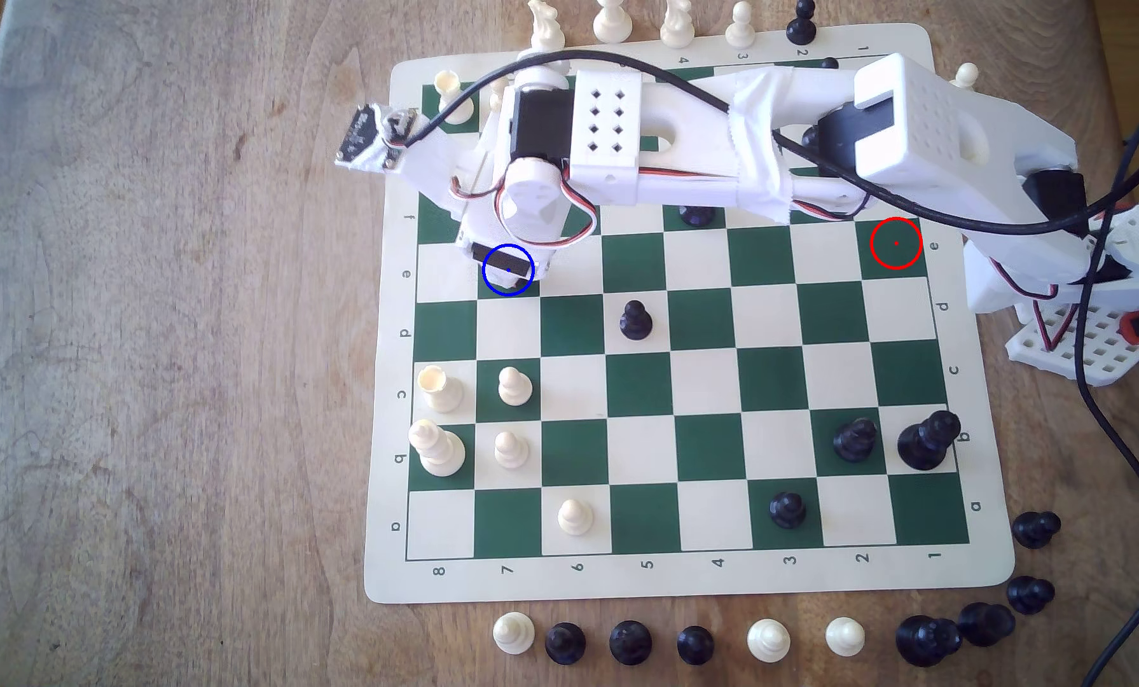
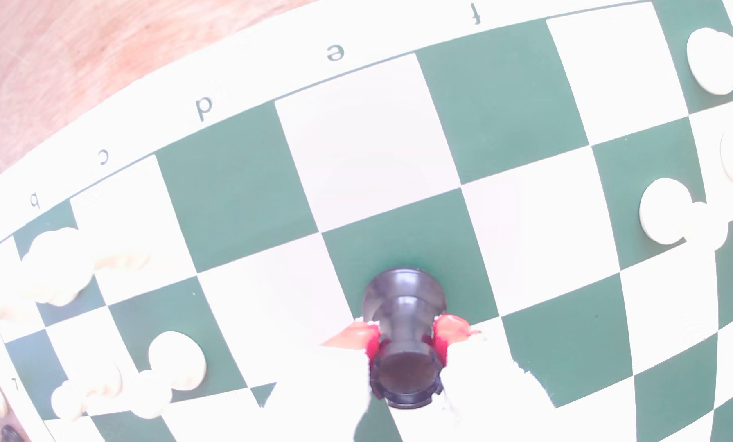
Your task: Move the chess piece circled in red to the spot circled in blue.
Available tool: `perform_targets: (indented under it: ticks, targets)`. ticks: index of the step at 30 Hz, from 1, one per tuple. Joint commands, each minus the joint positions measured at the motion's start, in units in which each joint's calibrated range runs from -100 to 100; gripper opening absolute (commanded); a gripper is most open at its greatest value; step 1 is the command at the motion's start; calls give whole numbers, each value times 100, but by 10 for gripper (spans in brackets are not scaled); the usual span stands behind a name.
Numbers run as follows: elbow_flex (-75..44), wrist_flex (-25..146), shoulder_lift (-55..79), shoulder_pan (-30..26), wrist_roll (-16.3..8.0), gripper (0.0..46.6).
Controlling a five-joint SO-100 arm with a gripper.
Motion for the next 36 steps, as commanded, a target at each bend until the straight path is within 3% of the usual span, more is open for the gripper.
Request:
perform_targets:
  ticks: [1,25,31,36]
  targets:
    - [271,-246,-213,59,-10,3]
    - [453,-729,-204,114,-59,6]
    - [507,-746,-247,145,-112,118]
    - [525,-721,-349,169,-127,158]
